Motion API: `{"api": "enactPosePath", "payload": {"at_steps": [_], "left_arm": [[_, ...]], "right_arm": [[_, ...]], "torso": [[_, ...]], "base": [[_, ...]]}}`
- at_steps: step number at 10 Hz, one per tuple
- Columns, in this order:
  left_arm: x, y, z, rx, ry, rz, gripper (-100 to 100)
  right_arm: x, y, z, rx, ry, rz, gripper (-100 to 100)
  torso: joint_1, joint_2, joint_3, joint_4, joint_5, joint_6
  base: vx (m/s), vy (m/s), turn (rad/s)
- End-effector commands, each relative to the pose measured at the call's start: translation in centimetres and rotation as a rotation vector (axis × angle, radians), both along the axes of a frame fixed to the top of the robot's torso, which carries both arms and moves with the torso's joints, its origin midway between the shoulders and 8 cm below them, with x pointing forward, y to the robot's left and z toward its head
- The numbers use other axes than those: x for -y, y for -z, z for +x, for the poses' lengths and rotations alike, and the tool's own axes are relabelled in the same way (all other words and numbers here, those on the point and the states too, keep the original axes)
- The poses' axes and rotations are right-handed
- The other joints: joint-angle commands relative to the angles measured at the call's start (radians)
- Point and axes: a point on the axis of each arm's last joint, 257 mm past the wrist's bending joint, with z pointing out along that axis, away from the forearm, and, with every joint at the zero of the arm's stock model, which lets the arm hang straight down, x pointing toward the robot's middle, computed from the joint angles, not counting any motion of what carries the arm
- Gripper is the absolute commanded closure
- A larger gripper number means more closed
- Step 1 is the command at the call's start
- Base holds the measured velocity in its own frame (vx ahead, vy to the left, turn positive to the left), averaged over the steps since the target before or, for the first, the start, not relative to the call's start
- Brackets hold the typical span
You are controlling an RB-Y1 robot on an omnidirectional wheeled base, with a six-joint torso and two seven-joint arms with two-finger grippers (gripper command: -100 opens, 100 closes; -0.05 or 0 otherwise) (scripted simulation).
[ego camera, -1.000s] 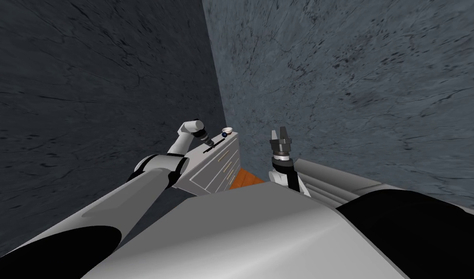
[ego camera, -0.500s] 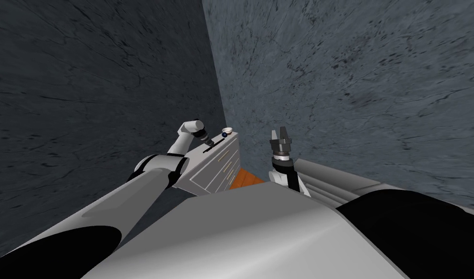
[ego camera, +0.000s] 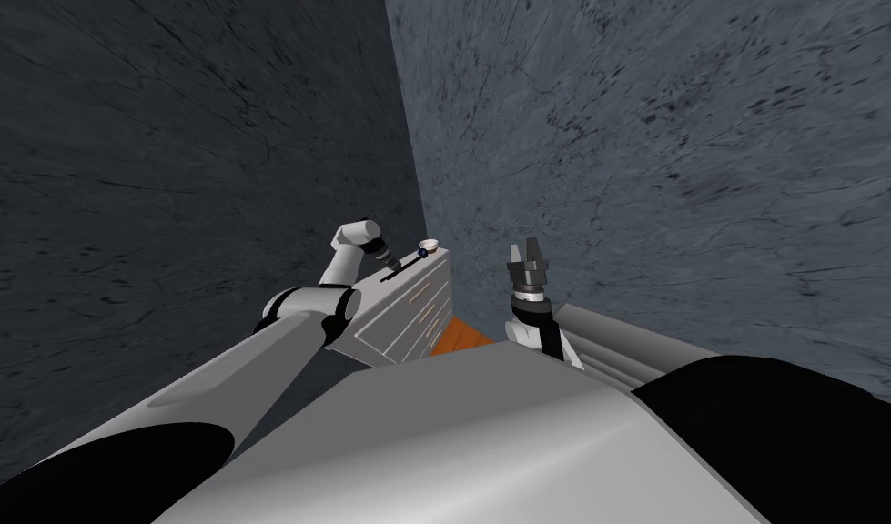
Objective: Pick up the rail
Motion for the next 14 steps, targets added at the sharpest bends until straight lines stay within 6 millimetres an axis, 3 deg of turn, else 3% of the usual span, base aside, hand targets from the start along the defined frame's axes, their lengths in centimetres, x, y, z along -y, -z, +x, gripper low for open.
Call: {"api": "enactPosePath", "payload": {"at_steps": [1,2,4,5,7,8,11,12,14], "left_arm": [[-0.8,-0.3,0.3,0.012,-0.016,0.007,100],[0.1,-0.8,0.5,0.013,0.016,-0.005,100],[-1.4,-1.2,0.9,0.032,-0.012,0.009,100],[-0.1,-1.4,1.0,0.027,0.031,-0.002,100],[-1.7,-1.8,1.4,0.042,0.000,0.005,100],[-0.3,-1.8,1.3,0.032,0.045,-0.004,100],[-2.1,-2.0,1.6,0.043,0.009,0.012,100],[-0.8,-2.0,1.5,0.032,0.056,0.000,100],[-2.2,-2.0,1.6,0.035,0.027,0.011,100]], "right_arm": [[0.0,0.0,0.0,0.000,0.000,0.000,0],[0.0,0.0,0.0,0.000,0.000,0.000,0],[0.0,0.0,0.0,0.000,0.000,0.000,0],[0.0,0.0,0.0,0.000,0.000,0.000,0],[0.0,0.0,0.0,0.000,0.000,0.000,0],[0.0,0.0,0.0,0.000,0.000,0.000,0],[0.0,0.0,0.0,0.000,0.000,0.000,0],[0.0,0.0,0.0,0.000,0.000,0.000,0],[0.0,0.0,0.0,0.000,0.000,0.000,0]], "torso": [[0.000,0.000,0.000,0.000,0.000,0.000],[0.002,0.000,0.000,0.000,0.000,-0.001],[0.000,0.000,0.000,0.000,0.000,-0.001],[0.001,0.000,0.000,0.000,0.000,-0.001],[-0.001,0.000,0.000,0.000,0.000,0.000],[0.001,0.000,0.000,0.000,0.000,0.000],[0.001,0.000,0.000,0.000,0.000,0.000],[0.002,0.001,0.001,0.000,0.000,0.000],[-0.001,0.000,0.000,0.000,0.000,0.000]], "base": [[0.004,0.002,-0.011],[0.009,-0.024,0.120],[0.009,-0.033,0.045],[0.010,-0.042,0.124],[0.011,-0.037,0.035],[0.010,-0.038,0.144],[0.003,-0.025,0.012],[0.008,-0.032,0.125],[0.007,-0.038,0.041]]}}
